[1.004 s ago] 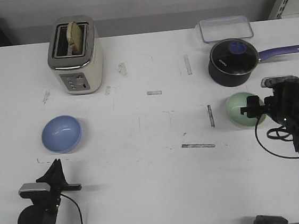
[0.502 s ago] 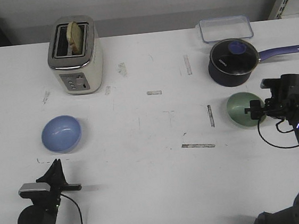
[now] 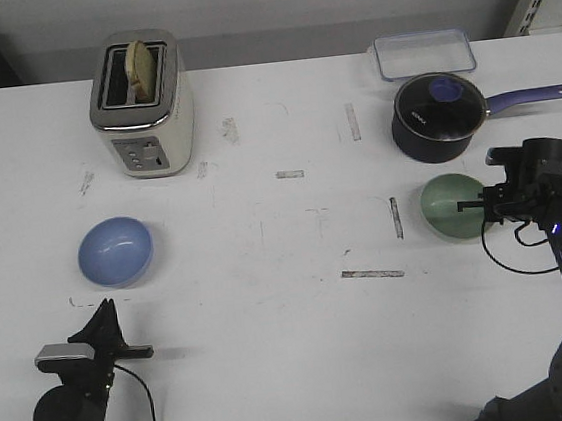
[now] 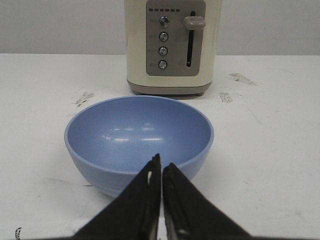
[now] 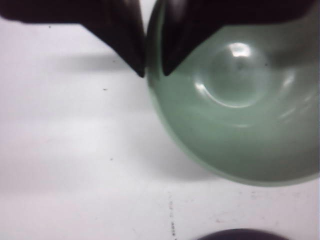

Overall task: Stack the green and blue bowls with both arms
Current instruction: 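Reach the right gripper forward and grasp the rim of the pale green bowl, then lift the green bowl and carry it to the table centre, set it down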

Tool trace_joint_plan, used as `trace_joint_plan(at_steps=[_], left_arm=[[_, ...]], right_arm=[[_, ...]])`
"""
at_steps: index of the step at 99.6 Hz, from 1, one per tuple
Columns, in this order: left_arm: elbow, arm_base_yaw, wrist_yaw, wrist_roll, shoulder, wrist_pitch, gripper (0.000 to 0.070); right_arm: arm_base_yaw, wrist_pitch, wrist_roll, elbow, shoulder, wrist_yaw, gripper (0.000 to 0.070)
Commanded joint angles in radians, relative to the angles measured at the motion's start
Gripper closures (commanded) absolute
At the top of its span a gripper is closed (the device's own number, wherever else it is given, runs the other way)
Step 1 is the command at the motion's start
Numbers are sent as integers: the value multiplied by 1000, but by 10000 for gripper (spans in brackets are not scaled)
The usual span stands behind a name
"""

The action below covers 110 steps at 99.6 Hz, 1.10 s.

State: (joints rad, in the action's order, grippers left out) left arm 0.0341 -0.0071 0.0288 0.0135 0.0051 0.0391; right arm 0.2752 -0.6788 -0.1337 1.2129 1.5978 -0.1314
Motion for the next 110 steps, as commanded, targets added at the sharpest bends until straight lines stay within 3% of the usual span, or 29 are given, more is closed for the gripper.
trace_joint_plan(at_steps=[1,17,28,37,51,83,110], left_arm=[[-21,-1,1,-1,-2,11,698],[-21,-1,1,-2,-2,11,698],[-21,0,1,-1,-2,11,698],[-21,-1,1,-1,-2,12,698],[-21,-1,1,-1,-2,12,698],[-21,-1,1,-1,-2,11,698],[-21,-1,1,-1,-2,11,698]], right_arm=[[0,6,-6,26,14,0,700],[-1,-3,-3,73,-29,-6,700],[-24,-23,7,127,-81,-73,700],[-74,-46,41,173,-122,-139,700],[-206,-55,69,193,-164,-179,700],[-620,-85,85,193,-77,-179,700],[-775,-56,81,193,95,-126,700]])
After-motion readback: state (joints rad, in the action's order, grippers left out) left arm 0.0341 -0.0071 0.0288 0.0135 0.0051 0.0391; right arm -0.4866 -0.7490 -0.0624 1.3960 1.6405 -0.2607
